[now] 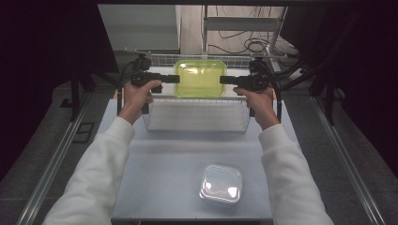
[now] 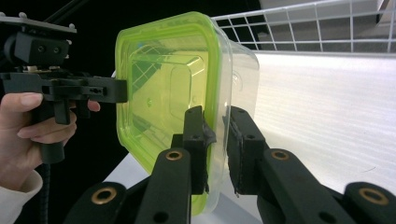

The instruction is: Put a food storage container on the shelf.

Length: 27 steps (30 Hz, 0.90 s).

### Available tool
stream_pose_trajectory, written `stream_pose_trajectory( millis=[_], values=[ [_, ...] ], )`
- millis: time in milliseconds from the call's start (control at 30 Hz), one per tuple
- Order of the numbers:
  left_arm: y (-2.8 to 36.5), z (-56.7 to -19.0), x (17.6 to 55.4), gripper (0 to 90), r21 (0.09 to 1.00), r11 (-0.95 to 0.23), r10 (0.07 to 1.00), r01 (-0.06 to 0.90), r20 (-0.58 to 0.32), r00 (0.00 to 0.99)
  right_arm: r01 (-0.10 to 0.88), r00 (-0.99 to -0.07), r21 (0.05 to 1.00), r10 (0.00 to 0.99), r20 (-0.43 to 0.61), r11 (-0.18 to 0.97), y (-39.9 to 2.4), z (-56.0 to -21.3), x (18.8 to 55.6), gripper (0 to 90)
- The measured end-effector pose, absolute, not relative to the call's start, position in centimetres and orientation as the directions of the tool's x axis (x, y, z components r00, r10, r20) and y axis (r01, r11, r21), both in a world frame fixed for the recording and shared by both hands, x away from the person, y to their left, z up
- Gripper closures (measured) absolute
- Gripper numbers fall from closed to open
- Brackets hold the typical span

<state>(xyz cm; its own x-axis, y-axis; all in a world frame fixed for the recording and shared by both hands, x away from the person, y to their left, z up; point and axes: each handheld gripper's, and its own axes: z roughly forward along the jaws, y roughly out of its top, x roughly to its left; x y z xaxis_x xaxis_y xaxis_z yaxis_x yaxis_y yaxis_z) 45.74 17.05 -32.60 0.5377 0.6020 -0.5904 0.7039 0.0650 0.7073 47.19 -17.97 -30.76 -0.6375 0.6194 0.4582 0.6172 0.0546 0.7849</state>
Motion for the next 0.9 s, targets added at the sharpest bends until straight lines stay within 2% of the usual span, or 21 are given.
stream_pose_trajectory(
  millis=[333,600,900],
  values=[
    [17.2,-33.1,48.0,79.9,0.633,0.109,0.580,0.767,-0.667,0.468,0.690,-0.575,0.724,0.609,0.546,0.001,-18.3,-31.9,49.2,77.5],
    [16.7,-32.9,49.7,79.1,0.604,0.138,0.605,0.785,-0.679,0.416,0.715,-0.515,0.695,0.615,0.598,-0.078,-18.3,-32.4,50.7,77.0],
    [16.8,-33.9,50.7,73.4,0.552,0.177,0.592,0.815,-0.721,0.360,0.747,-0.431,0.649,0.641,0.635,-0.141,-17.5,-33.2,51.7,71.7]
  ],
)
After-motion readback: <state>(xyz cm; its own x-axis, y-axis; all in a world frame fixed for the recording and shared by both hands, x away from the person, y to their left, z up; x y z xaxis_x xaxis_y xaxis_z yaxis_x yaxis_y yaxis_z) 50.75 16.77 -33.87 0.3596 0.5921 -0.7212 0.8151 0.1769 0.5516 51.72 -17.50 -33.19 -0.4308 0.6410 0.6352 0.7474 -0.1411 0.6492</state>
